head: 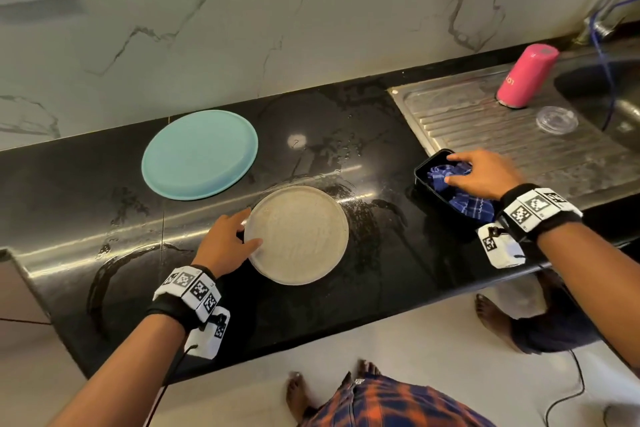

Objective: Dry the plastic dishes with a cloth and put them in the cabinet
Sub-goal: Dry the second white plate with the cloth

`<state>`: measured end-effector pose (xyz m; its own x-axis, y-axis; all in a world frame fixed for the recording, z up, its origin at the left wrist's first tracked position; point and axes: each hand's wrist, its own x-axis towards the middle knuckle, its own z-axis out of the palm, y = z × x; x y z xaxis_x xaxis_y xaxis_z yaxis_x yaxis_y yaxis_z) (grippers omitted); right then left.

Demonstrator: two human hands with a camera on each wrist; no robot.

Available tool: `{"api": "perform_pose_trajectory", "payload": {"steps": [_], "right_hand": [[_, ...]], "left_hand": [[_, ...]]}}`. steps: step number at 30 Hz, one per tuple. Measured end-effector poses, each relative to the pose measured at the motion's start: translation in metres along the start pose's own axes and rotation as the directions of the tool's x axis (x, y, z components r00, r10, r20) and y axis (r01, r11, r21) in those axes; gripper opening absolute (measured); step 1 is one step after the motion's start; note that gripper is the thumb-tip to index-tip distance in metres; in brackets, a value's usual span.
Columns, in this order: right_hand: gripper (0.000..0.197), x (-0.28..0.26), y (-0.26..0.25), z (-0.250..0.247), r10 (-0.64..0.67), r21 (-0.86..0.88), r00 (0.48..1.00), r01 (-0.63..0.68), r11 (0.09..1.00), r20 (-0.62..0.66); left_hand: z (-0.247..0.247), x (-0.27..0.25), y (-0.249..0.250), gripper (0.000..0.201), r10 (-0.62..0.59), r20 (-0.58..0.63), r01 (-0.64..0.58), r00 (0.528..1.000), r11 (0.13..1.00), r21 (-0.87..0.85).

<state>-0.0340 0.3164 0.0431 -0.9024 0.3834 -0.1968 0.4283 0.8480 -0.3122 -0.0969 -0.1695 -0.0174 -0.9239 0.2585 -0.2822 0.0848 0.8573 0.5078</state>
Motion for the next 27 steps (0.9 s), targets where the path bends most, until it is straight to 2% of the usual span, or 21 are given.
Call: {"api": "perform_pose_trajectory", "payload": {"steps": [4,7,10,13,16,18,21,24,27], "right_hand": [[0.037,-0.006,-0.030,-0.007,-0.092,-0.048,0.985,0.086,0.995,-0.143],[0.035,-0.014,-0.056,0.003,-0.151,0.008,0.981,0.153,0.988,-0.122],[0.034,-0.027,-0.083,0.023,-0.198,0.004,0.979,0.198,0.980,-0.037],[0.042,-0.044,-0.111,0.054,-0.242,-0.043,0.967,0.246,0.968,0.079],[0.047,-0.055,-0.132,0.082,-0.237,-0.019,0.954,0.244,0.969,0.184],[0.047,-0.057,-0.140,0.091,-0.215,0.042,0.955,0.211,0.977,0.204],[0.048,-0.054,-0.144,0.093,-0.216,0.110,0.953,0.196,0.974,0.214],[0.037,-0.049,-0.144,0.085,-0.281,0.236,0.930,0.226,0.945,0.237],[0.039,-0.047,-0.146,0.075,-0.362,0.357,0.911,0.276,0.892,0.199]], "left_hand": [[0.003,-0.005,0.006,0.082,-0.079,-0.028,0.078,0.996,0.996,-0.040],[0.006,-0.004,0.006,0.086,-0.127,-0.032,0.124,0.991,0.988,-0.091],[0.008,-0.003,0.007,0.085,-0.181,-0.033,0.176,0.983,0.977,-0.116],[0.009,-0.006,0.014,0.068,-0.250,-0.049,0.237,0.967,0.953,-0.188],[0.011,-0.014,0.022,0.039,-0.289,-0.021,0.261,0.957,0.893,-0.366],[0.008,-0.021,0.029,0.025,-0.261,0.037,0.250,0.965,0.860,-0.444],[-0.001,-0.032,0.037,0.022,-0.206,0.082,0.221,0.975,0.858,-0.464],[-0.016,-0.046,0.045,0.020,-0.149,0.037,0.150,0.988,0.879,-0.453],[-0.041,-0.060,0.054,0.020,-0.065,-0.033,0.045,0.997,0.903,-0.427]]}}
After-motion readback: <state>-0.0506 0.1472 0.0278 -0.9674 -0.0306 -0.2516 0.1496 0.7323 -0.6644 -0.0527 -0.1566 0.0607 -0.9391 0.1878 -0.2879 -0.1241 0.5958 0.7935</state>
